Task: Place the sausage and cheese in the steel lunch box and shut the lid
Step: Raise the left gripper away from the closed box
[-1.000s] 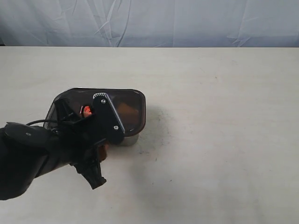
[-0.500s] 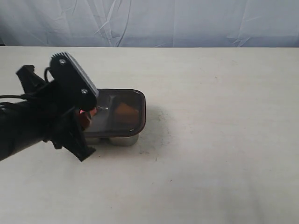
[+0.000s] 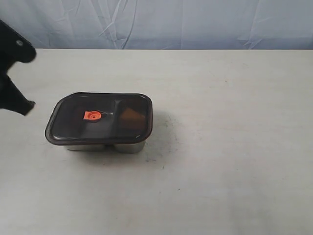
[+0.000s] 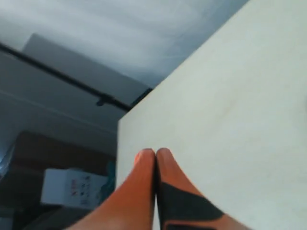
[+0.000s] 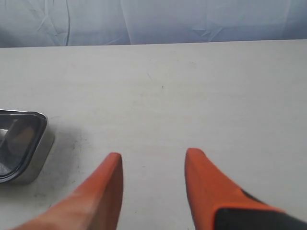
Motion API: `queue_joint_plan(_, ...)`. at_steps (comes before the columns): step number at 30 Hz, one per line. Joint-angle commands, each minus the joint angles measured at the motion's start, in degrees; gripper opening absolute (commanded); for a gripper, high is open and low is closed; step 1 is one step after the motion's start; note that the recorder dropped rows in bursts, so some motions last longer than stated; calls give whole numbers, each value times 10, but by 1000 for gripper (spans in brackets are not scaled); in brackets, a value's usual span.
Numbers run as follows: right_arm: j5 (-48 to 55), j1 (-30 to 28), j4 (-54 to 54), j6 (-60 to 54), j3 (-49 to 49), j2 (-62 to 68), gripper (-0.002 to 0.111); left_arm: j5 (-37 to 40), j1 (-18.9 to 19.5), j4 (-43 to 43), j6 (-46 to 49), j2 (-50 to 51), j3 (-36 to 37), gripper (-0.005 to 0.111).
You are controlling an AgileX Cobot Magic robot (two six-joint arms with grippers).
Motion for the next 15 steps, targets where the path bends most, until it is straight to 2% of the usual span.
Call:
queue_joint_plan(1,-9,0,6,-2,-4,-4,42,18,117,9,19,1,-33,0)
queue_joint_plan(4,-7,0,16,-2,-4,-4,42,78,211,-40,16,2,-45,0)
queue_joint_plan(6,-6,0,19,-2,-4,-4,42,78,224,-40,11,3,-44,0)
queue_joint_plan(8,-2,0,18,-6,-4,-4,42,114,224,-40,16,3,-44,0)
queue_joint_plan(10,-5,0,13,-8,-4,-4,42,231,236,-38,19,6,-44,0)
queue_joint_plan(13,-6,0,12,-8,-4,-4,42,405,268,66,17,22,-50,0)
queue_joint_plan(15,2,0,12,-8,-4,-4,42,484,283,63,17,33,-64,0)
